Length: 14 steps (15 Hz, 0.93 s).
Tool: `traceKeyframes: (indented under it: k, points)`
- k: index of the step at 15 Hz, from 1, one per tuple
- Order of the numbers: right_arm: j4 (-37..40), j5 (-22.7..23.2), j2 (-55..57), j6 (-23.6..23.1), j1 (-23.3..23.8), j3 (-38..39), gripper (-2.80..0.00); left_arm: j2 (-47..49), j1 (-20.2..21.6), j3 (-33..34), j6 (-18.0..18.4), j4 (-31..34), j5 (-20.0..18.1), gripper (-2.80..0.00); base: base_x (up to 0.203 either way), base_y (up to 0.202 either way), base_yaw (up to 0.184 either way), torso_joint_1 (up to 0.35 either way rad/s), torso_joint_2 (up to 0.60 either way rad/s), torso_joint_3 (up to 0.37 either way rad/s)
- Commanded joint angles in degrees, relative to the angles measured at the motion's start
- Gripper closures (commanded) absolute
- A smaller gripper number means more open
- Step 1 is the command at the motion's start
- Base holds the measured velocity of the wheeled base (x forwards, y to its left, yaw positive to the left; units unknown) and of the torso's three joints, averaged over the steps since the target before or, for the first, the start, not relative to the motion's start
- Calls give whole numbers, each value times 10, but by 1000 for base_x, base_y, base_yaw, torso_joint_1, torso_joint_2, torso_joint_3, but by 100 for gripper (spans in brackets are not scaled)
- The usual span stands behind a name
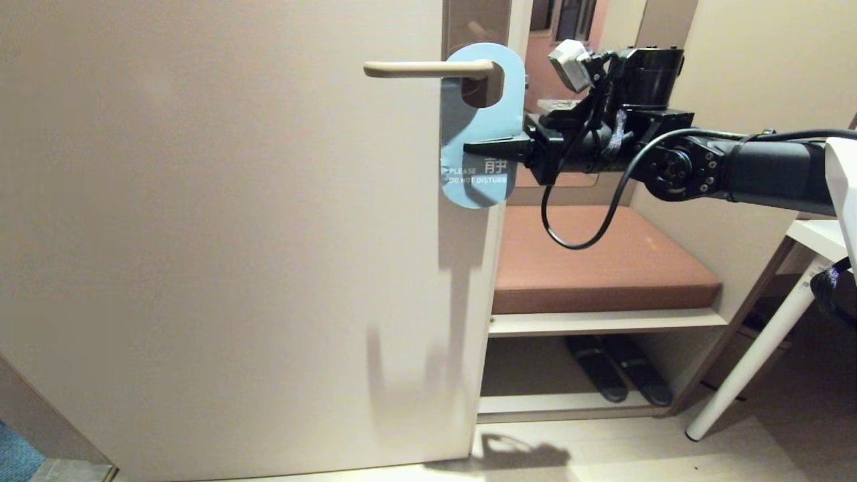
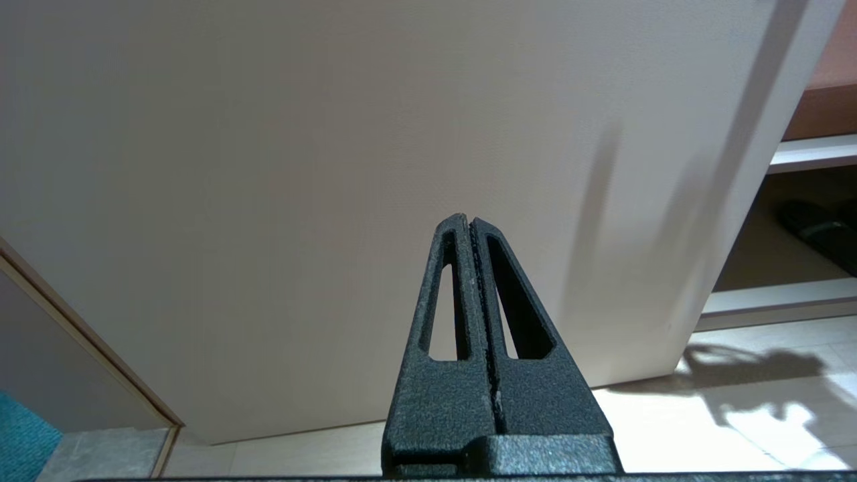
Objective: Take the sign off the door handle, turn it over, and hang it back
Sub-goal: Take down the sign
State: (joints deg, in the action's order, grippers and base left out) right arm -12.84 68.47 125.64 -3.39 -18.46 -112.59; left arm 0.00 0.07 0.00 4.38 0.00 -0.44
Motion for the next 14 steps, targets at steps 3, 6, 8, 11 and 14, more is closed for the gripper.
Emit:
traceKeyframes:
  k: [3, 6, 8, 11, 14]
  points:
    - [-1, -12, -4, 0, -3, 0, 0, 1, 0, 0, 0, 0, 0, 0, 0, 0, 0, 0, 0, 0]
    - [-1, -45, -8, -1, -9, 4, 0, 1, 0, 0, 0, 0, 0, 0, 0, 0, 0, 0, 0, 0]
    - [-1, -77, -12, 0, -18, 6, 0, 1, 0, 0, 0, 0, 0, 0, 0, 0, 0, 0, 0, 0]
    - [-1, -99, -18, -1, -26, 13, 0, 1, 0, 0, 0, 0, 0, 0, 0, 0, 0, 0, 0, 0]
    - [-1, -129, -38, -2, -32, 44, 0, 1, 0, 0, 0, 0, 0, 0, 0, 0, 0, 0, 0, 0]
